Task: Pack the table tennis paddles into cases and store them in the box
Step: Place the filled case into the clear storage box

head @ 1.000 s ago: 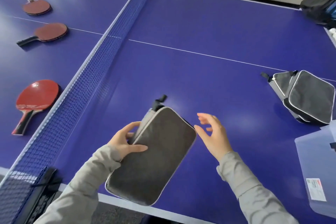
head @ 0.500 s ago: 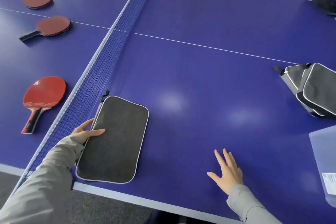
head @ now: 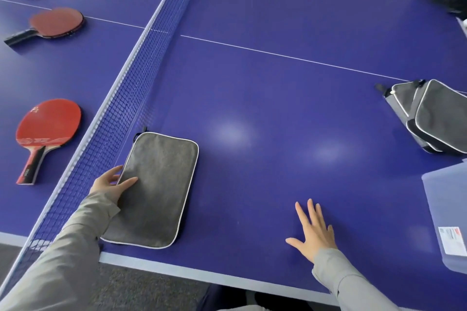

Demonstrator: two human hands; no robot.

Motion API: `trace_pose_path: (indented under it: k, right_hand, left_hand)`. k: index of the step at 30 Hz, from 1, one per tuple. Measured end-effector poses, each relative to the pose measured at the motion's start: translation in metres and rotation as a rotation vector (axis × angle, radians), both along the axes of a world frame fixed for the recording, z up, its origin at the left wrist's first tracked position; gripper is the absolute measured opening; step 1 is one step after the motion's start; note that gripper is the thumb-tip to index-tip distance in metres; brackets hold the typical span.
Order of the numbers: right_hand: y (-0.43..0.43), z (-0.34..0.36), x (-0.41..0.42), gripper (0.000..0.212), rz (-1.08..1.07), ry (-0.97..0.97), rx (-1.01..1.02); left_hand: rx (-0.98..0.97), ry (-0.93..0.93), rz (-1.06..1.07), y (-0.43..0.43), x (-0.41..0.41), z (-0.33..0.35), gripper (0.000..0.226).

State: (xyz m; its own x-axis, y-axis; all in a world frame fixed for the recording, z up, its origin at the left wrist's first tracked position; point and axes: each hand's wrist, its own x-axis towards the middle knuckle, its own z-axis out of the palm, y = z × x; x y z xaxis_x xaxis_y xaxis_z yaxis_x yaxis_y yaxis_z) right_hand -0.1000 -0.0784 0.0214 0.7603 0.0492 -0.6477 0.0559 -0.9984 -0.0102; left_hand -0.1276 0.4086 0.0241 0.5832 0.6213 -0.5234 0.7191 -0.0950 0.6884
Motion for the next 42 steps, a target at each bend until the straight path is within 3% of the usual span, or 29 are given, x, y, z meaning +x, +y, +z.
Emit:
trace_pose_path:
  k: [2,6,11,14,18,27,37,42]
  right_hand:
    - [0.000,-0.001,0.000,0.094,0.009,0.007,-0.012]
    - [-0.001,-0.001,0.000,0.095,0.035,0.016,-0.033]
    - [-0.003,0.000,0.001,0.094,0.076,0.021,-0.067]
    - [-0.008,0.004,0.000,0.091,0.074,0.000,-0.055]
    - [-0.027,0.021,-0.002,0.084,0.005,-0.070,0.012]
    - [-0.143,0.086,-0.007,0.070,-0.203,-0.455,0.111]
    - [-0.339,0.157,-0.074,0.055,-0.295,-0.823,0.211]
    - [-0.421,0.161,-0.088,0.058,-0.368,-0.791,0.146]
  left_hand:
    - [0.106,0.054,-0.054,-0.008,-0.002,0.001,0.058]
    - [0.583,0.153,-0.327,-0.041,-0.002,0.015,0.071]
    - [0.792,0.062,-0.692,-0.122,0.005,0.035,0.077]
    - [0.808,0.108,-0.922,-0.175,0.011,0.039,0.108]
    - [0.821,0.166,-1.082,-0.242,0.021,0.028,0.081]
    - [0.913,-0.055,-1.409,-0.419,0.048,0.063,0.075]
    - [0.758,-0.237,-1.313,-0.633,0.021,0.116,0.071]
    - [0.607,-0.269,-1.219,-0.697,0.033,0.133,0.071]
